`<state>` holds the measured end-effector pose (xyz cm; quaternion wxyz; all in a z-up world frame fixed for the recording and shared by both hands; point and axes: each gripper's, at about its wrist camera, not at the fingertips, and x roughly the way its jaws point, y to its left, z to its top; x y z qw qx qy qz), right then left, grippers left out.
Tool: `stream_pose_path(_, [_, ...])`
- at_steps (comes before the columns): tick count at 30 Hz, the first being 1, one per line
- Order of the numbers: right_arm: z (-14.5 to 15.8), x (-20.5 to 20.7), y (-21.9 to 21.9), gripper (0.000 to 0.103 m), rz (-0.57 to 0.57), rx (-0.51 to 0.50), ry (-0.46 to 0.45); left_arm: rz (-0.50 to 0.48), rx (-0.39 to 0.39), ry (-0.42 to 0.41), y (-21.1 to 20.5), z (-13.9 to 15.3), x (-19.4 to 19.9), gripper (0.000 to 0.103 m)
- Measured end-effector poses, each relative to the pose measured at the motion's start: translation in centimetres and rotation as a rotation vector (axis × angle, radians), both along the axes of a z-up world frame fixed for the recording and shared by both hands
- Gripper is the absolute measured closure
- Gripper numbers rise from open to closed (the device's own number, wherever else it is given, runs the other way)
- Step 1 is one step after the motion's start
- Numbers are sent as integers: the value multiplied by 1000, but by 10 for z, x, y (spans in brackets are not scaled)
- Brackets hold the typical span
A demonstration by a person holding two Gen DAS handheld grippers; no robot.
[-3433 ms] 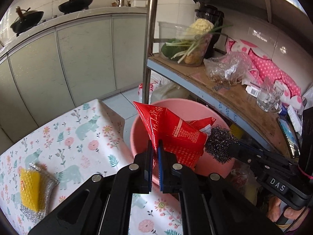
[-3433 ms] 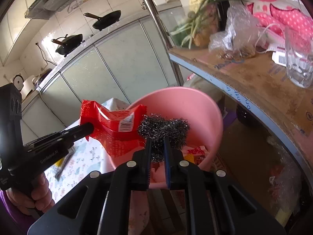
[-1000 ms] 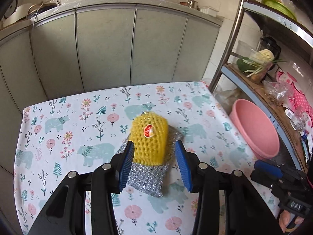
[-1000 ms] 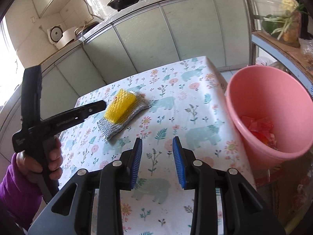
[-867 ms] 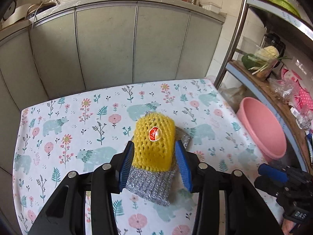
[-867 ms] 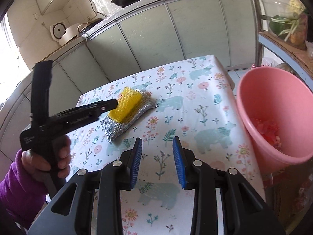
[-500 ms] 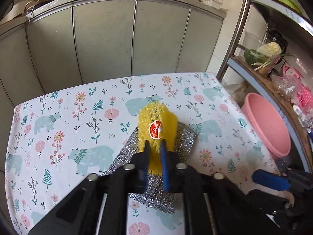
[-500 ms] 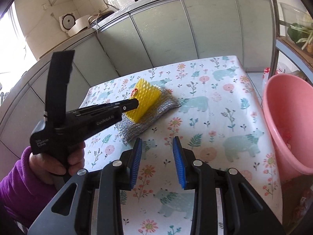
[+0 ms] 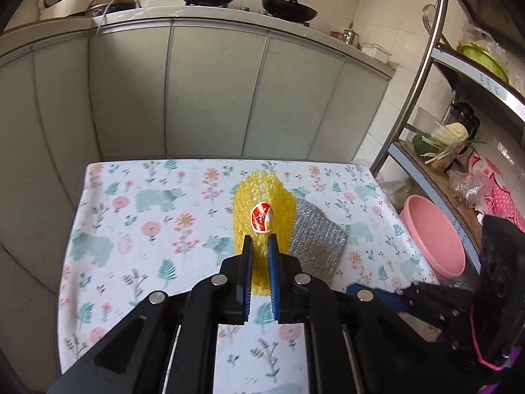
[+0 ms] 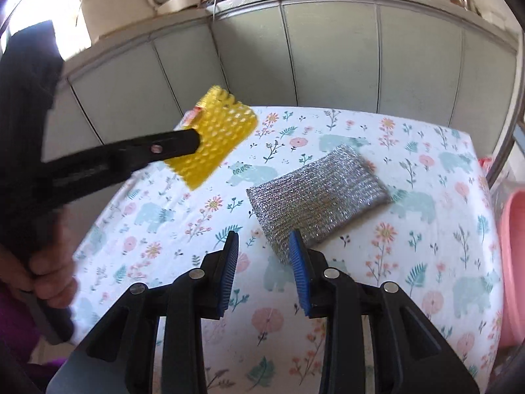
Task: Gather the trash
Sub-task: 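Grasp the yellow mesh sponge with the left tool while the right tool lowers onto the silver scrubber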
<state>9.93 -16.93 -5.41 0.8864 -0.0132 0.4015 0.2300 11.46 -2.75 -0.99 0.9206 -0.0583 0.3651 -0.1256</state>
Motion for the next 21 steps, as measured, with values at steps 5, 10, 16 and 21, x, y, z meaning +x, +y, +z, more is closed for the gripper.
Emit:
stream_pose_path(5, [-16,15,17,70,5,-160,-8,32,-26,19,21,-2,-11,95])
stream_pose_path(10, [-25,19,14,77,38,-190,-6,27,-76,47,25,-5,-19,95])
stream_pose_path(16, [-23,12,-16,91,28,-114,18,4,-71,42,16,-4,-29,95])
stream_pose_path(21, [-8,-8,-47,92,13,-34,27,0,-71,47,9,-3,-37,95])
